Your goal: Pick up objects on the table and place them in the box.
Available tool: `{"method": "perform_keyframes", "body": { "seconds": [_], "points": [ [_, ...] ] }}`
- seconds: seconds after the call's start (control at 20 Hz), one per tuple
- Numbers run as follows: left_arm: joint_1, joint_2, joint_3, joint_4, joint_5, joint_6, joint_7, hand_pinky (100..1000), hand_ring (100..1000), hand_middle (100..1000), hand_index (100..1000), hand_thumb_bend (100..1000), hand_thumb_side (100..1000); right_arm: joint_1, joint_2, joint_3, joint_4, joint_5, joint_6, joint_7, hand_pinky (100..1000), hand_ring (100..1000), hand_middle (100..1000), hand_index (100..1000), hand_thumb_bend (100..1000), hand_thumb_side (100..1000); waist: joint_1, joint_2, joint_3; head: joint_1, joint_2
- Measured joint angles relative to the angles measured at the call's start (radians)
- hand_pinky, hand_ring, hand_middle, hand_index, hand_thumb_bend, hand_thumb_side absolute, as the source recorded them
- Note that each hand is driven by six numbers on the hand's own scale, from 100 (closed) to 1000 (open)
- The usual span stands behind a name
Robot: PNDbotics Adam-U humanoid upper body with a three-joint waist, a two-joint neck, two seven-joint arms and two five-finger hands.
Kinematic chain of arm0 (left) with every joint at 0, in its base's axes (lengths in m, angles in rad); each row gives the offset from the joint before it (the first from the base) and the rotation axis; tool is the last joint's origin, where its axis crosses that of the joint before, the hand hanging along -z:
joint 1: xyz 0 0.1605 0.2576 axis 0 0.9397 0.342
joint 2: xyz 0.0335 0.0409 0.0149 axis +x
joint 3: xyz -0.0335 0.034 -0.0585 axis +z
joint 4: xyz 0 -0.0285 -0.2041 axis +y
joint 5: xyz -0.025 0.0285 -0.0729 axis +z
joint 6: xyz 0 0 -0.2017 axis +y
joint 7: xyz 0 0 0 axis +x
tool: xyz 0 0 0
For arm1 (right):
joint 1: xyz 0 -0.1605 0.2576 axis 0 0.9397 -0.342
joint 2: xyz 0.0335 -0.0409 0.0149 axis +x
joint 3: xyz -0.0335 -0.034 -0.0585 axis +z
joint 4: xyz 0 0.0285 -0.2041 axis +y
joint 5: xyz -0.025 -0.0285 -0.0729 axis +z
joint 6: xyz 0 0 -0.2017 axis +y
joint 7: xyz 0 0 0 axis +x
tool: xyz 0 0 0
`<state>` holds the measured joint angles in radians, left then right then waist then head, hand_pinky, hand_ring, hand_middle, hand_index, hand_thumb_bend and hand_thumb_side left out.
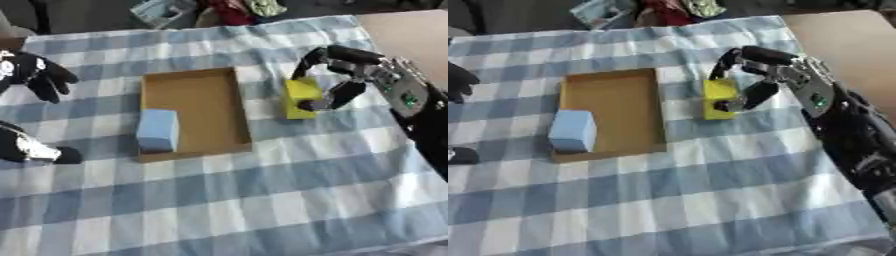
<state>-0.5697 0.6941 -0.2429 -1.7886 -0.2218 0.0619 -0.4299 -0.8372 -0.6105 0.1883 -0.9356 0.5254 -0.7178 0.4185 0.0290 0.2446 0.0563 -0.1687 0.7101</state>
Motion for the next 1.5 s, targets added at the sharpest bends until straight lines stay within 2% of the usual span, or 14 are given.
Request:
{"method": "perform_keyframes", "body": {
  "seconds": [0.15,0.75,1.15,1.5],
  "points": [
    [0.0,0.0,0.0,0.0,0.001,0.0,0.0,611,567,574,756,853,262,-0.012,0.005,0.001,-0.003,-0.01,0.001,-0.002,748,759,503,635,393,416,0.0,0.0,0.0,-0.001,0.0],
    [0.003,0.0,0.0,-0.006,0.008,0.0,0.002,611,566,573,755,851,267,-0.099,0.048,0.01,-0.023,-0.064,0.011,0.016,751,759,502,638,391,391,-0.006,-0.01,0.011,-0.007,0.0],
    [0.001,-0.001,0.0,-0.006,0.021,0.0,0.009,607,564,571,752,854,268,-0.161,0.133,0.016,0.001,-0.07,0.025,0.045,752,762,504,642,375,400,-0.007,-0.013,0.02,-0.015,0.001],
    [-0.003,-0.009,0.0,-0.006,0.028,-0.001,0.018,604,561,568,748,855,269,-0.169,0.211,0.022,0.045,-0.053,0.041,0.062,753,767,512,653,360,425,-0.009,-0.014,0.026,-0.02,0.001]
  ]
}}
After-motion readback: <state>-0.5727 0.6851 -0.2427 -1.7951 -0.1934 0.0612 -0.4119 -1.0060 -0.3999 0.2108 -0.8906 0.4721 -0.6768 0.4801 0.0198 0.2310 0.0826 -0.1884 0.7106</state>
